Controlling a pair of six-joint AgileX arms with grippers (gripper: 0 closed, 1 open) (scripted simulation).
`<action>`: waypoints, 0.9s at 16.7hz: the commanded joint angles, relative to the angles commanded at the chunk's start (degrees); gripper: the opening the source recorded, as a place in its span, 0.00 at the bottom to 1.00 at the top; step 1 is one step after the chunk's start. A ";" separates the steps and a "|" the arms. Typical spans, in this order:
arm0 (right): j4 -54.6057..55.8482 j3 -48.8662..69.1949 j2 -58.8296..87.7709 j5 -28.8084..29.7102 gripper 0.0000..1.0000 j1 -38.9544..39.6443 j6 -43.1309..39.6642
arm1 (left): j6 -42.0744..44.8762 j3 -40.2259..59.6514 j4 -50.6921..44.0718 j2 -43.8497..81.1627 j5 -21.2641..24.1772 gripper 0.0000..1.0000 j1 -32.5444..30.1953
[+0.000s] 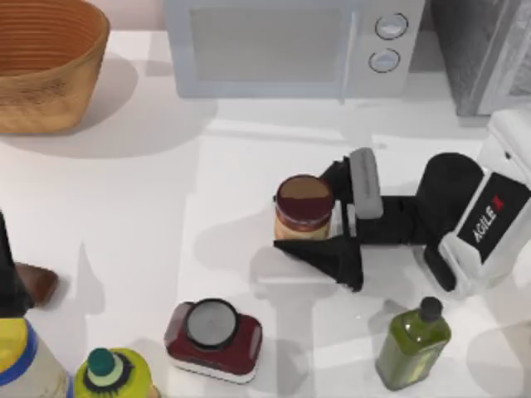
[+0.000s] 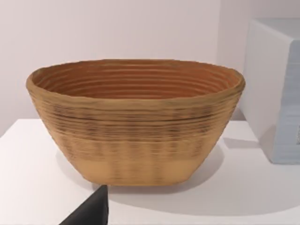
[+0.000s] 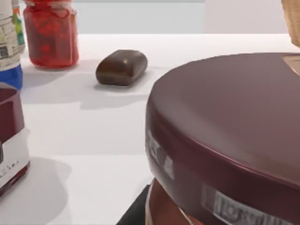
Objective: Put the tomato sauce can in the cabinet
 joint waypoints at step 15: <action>-16.97 -1.93 -19.25 0.12 0.00 -0.29 0.70 | 0.00 0.00 0.00 0.00 0.00 1.00 0.00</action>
